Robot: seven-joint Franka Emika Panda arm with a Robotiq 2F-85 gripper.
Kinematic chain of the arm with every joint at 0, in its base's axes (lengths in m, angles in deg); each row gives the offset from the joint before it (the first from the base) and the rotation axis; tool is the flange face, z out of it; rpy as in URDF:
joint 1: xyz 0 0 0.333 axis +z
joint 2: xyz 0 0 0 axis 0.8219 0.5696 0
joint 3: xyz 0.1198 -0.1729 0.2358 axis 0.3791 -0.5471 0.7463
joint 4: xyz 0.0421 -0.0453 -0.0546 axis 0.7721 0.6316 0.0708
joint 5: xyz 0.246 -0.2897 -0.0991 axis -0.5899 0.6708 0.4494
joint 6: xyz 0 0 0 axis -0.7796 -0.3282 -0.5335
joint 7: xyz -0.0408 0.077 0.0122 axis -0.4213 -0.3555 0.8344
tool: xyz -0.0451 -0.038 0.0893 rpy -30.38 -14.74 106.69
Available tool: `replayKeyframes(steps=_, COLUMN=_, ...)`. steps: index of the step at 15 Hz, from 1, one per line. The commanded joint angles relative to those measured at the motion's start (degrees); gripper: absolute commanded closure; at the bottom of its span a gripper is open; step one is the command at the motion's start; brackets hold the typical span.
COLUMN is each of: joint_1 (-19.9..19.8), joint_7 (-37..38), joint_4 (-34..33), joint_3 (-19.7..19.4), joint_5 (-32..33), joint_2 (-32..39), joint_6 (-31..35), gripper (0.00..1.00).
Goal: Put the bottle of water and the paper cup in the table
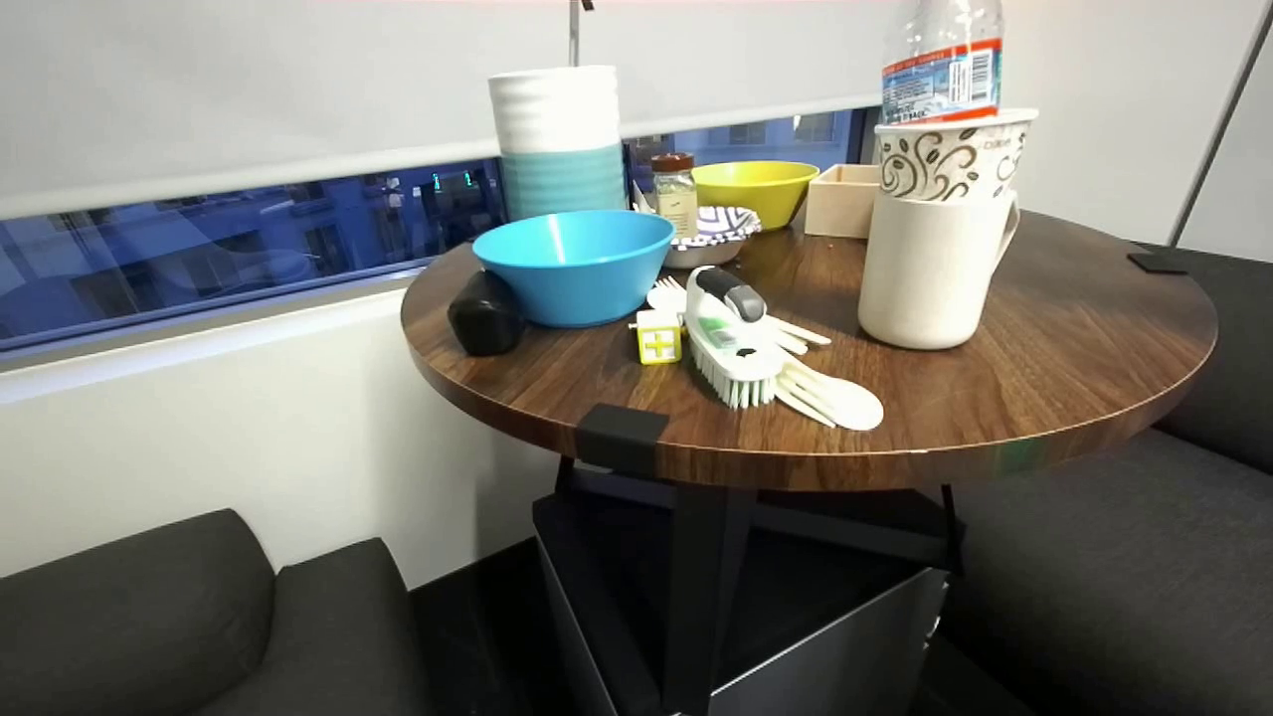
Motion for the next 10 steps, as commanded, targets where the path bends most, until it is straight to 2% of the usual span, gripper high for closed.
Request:
replayKeyframes(steps=1, joint_1=4.24, joint_7=-1.32, joint_4=-1.37, joint_3=1.43, joint_5=-0.95, joint_2=-5.19, joint_6=-0.66, gripper=0.00)
replayKeyframes(steps=5, joint_1=9.84, joint_7=0.84, joint_4=-4.65, joint_3=4.71, joint_5=-5.20, joint_2=-7.14, joint_6=-2.07, gripper=0.00)
replayKeyframes(steps=10, joint_1=17.06, joint_7=4.77, joint_4=-8.76, joint_3=5.94, joint_5=-21.66, joint_2=-6.50, joint_6=-1.30, gripper=0.00)
